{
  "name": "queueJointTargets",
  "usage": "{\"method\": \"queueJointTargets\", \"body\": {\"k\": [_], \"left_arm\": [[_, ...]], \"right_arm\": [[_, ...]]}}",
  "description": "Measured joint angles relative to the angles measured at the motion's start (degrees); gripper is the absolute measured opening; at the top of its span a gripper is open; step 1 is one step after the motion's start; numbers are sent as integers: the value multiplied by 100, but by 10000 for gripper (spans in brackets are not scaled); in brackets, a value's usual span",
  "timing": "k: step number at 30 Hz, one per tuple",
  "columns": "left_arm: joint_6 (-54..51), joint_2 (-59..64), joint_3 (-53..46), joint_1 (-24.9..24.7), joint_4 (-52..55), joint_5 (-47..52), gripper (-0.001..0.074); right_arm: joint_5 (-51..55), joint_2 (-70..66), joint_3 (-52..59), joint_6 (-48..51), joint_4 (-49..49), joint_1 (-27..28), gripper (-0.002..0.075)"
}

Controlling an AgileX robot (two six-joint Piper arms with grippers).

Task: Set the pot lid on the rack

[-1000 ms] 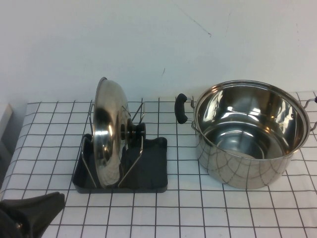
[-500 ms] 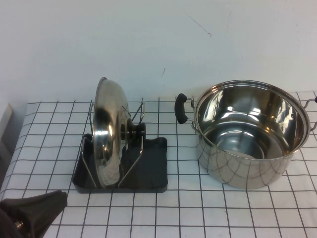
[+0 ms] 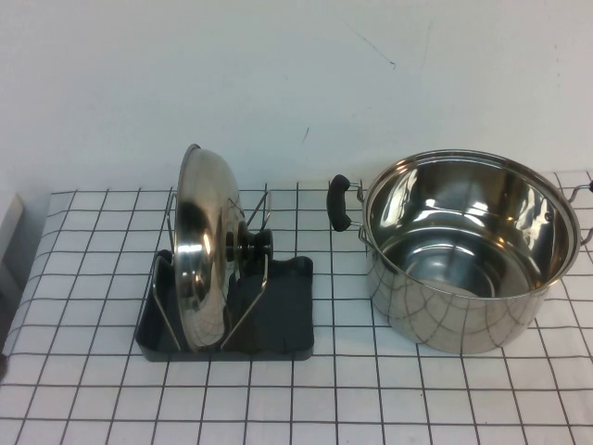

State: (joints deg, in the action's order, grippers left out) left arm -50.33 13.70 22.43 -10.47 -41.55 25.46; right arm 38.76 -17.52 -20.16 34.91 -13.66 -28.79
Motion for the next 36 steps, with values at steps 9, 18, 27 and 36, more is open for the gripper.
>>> {"method": "queueJointTargets", "body": {"k": [9,18,27,36], "left_arm": [[-90,-1298,-1165,891,-286,-1448,-2],[-334,-1429,-2392,947,-1036,-2065,-2],[-549,-1450,-2403,959,-1409,-2113,-1],[2684,-1450,-2403,959,1493,-1809,-2]], "right_arm": [[8,0,0,0,-29,0,-1],[8,9,0,0,-63,0,-1],[8,9,0,0,-87,0,-1],[12,9,0,0,-92,0,-1]]}}
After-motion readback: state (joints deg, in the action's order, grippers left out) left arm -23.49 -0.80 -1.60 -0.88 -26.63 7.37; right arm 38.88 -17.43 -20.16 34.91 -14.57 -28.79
